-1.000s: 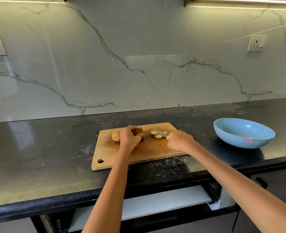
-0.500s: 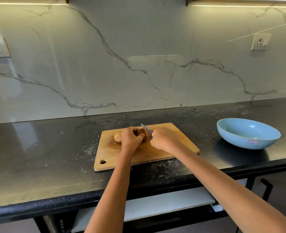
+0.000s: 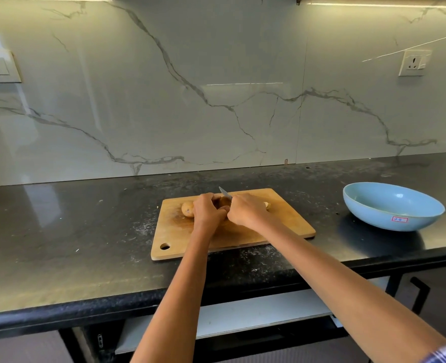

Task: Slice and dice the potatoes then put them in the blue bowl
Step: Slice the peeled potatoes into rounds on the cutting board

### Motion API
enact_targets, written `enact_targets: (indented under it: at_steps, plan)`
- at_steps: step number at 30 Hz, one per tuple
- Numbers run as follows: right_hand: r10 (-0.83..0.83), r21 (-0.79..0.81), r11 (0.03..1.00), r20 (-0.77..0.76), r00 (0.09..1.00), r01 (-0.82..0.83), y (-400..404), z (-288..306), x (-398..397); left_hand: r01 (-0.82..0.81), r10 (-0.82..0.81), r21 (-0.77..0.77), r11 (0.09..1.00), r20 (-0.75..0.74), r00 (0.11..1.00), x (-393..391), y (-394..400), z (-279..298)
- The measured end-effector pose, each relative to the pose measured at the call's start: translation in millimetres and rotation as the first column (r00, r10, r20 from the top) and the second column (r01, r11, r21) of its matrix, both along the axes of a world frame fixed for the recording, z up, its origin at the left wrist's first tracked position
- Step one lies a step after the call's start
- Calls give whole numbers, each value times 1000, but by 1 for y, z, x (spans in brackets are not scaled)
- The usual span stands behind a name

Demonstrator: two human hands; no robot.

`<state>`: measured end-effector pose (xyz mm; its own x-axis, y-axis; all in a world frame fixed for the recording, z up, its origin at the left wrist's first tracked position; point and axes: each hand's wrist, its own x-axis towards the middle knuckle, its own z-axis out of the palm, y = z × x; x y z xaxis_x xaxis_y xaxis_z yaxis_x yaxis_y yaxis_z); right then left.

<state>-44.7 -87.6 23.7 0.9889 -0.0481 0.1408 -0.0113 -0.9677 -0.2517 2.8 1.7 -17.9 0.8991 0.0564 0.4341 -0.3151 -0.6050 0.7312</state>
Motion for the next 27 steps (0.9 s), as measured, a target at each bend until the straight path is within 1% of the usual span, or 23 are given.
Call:
enact_targets:
  at_steps: [3,9,12,17,21,24,27]
  plan:
    - [8,-14,1000,-26,1000,-9,4,-2,0,-7,7,-32,999,21,1000,-4,0,-1]
    - [17,-38,999,-74,997,-20,-1,-1,-2,-18,19,-12,1000,11,1000,-2,-2,-1]
    - [-4,-45,999,-118,993,-1,5,3,1,-19,19,-24,1000,7,1000,-2,-1,-3]
    - [38,-94,994,-247,968,-63,-11,-7,-10,-59,59,-3,998,-38,998,-1,-2,-2]
    - [42,-91,994,-227,973,-64,-26,-12,-24,-69,69,-8,998,-56,996,-1,-4,-3]
    - [52,-143,987,-177,983,-77,-31,-16,-31,-83,82,-13,996,-64,995,-2,-3,-3]
    - [38,-137,989,-135,990,-57,-40,-19,-35,-78,78,4,997,-64,995,-2,-2,-2]
